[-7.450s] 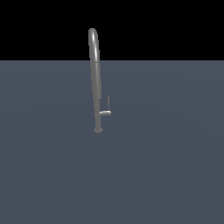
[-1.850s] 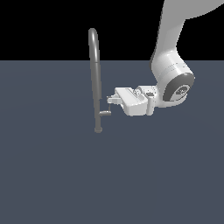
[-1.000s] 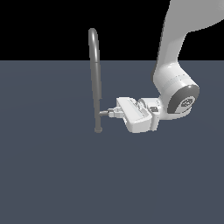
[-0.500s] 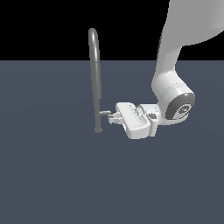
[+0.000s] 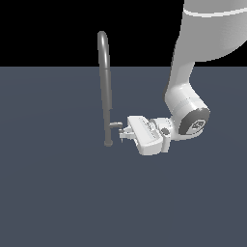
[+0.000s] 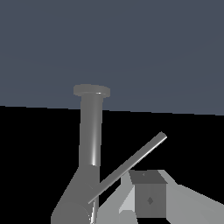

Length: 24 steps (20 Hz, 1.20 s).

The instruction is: Turn on the faucet by rotating a designated handle.

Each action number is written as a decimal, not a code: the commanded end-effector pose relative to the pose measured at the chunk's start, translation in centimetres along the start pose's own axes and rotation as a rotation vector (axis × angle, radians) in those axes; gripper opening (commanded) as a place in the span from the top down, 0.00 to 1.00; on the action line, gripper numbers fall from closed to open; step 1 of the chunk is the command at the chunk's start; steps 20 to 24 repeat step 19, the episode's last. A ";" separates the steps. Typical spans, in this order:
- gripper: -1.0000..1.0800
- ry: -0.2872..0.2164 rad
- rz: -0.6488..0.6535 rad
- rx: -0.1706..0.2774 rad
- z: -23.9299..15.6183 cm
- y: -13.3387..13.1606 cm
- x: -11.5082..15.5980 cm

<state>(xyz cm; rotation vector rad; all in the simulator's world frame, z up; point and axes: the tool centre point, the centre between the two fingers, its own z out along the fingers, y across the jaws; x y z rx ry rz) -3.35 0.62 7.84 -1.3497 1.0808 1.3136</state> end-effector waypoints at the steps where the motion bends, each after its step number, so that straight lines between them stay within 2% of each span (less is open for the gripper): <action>1: 1.00 0.008 0.037 0.012 0.0 0.6 2.9; 3: 1.00 0.008 0.040 0.013 0.0 0.5 3.3; 4: 1.00 0.001 -0.006 0.000 0.0 -0.6 0.5; 18: 1.00 0.007 0.039 0.012 -0.1 -2.3 5.0; 24: 1.00 0.007 0.039 0.012 -0.1 -2.3 5.0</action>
